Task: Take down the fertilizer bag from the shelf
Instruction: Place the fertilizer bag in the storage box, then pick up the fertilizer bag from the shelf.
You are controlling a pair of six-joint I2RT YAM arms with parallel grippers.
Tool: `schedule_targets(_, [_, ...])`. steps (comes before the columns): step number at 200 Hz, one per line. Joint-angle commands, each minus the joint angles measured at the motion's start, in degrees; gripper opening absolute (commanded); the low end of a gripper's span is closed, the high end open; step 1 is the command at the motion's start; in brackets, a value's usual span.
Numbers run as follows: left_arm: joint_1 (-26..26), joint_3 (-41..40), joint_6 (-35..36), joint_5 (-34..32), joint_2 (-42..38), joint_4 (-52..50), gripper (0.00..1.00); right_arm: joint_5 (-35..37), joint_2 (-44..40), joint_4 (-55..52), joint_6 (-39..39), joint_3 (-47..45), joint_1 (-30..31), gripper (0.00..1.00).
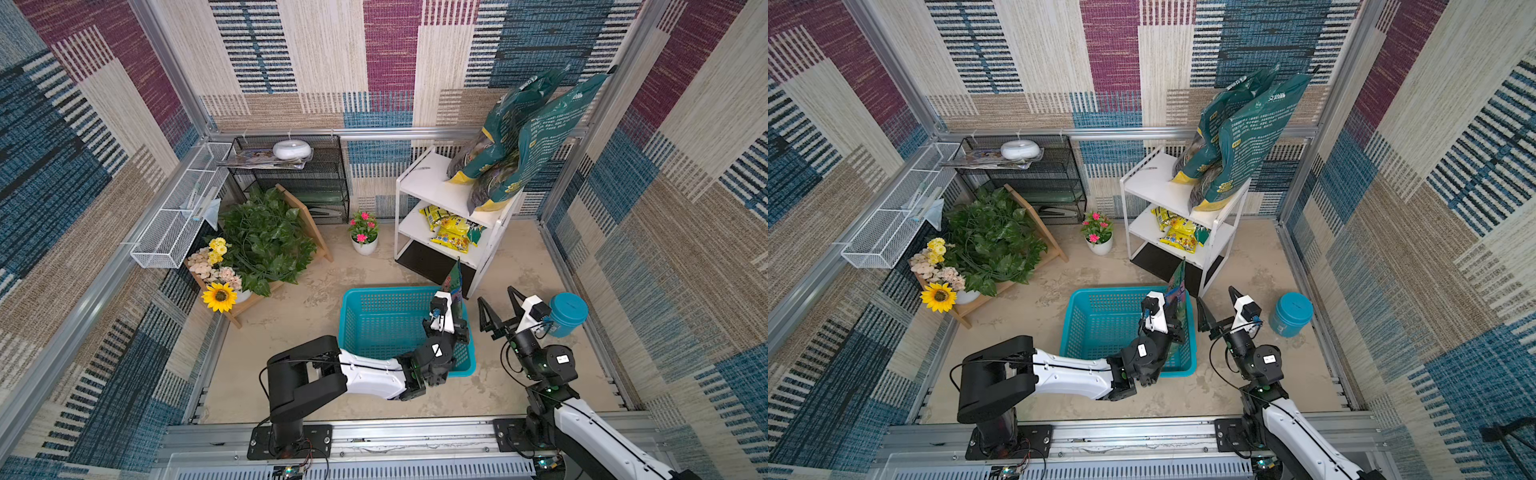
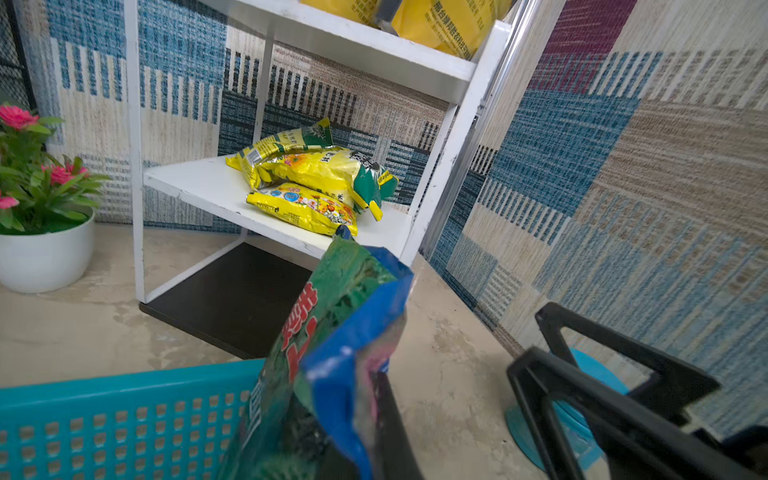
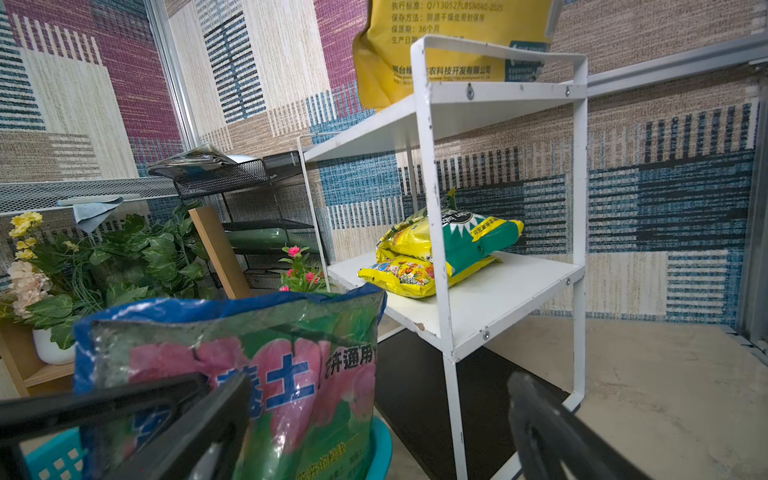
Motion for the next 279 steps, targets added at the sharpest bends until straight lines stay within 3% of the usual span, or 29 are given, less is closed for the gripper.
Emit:
schedule_targets(1, [-1.89, 0.70, -2.56, -4.12, 2.81, 5.64, 0.00, 0.38, -0.04, 0.71, 0.37, -7.48, 0.09, 1.00])
schedule_targets(63, [-4.73, -1.14, -6.74, -4.50, 3.86, 6.35, 0.00, 0.93, -0.39, 0.36, 0.66, -7.52, 0.07, 0.99])
schedule_targets(84, [-5.25, -2.44, -5.95, -3.42, 2.27, 6.35, 0.54, 1.52, -0.46, 0.18, 0.73, -7.44, 0.06, 0.99])
schedule_targets(93, [-5.52, -2.91, -4.42, -2.77, 0.99, 6.35, 0.72, 2.27, -0.56, 0.01, 1.04, -7.44, 0.09, 1.00])
schedule_targets(122, [-6.19, -5.00, 1.94, -0.42, -7.47, 4.31, 0.99, 11.20, -1.76, -8.06, 5.52, -3.83, 0.07, 1.00])
schedule_targets(136, [-6.16, -4.91, 3.04, 1.26, -14.18, -4.91, 0.99, 10.92, -2.13, -13.08, 6.03, -0.60, 0.05, 0.99])
schedule_targets(155, [-6.16, -0.62, 1.75, 1.20, -23.89, -25.34, 0.99, 7.83, -2.16, -18.88, 4.34, 4.70, -0.02, 0.99])
schedule_targets(192, [-5.07, 7.88, -2.46, -3.98, -39.61, -60.45, 0.98, 3.32, -1.58, -25.66, 4.71, 15.91, 3.49, 1.00])
schedule_targets(206, [-2.84, 10.85, -0.64, -3.81, -44.22, -69.60, 0.97, 2.60, -0.21, -28.38, 5.91, 21.49, 6.87, 0.99])
schedule_targets(224, [4.24, 12.25, -3.20, -0.75, -49.99, -80.51, 0.97, 3.44, 6.93, -37.58, 4.80, 33.79, 13.34, 0.99])
schedule_targets(238, [7.11, 8.55, -9.82, -5.26, -55.09, -83.02, 0.96, 11.44, 14.60, -43.60, 1.77, 43.08, 21.32, 0.99])
schedule_targets(244, [7.75, 5.46, -11.79, -4.31, -57.56, -81.05, 0.94, 16.23, 17.95, -43.93, 0.06, 46.27, 24.95, 0.99])
schedule_targets(260, [8.93, -4.63, -8.52, 1.06, -62.87, -68.92, 0.90, 24.98, 26.61, -46.32, -4.06, 55.85, 32.02, 0.99])
schedule_targets(279, [9.51, -9.63, -7.92, -4.95, -63.23, -67.35, 0.90, 34.49, 36.47, -48.74, -6.77, 67.89, 36.93, 0.99])
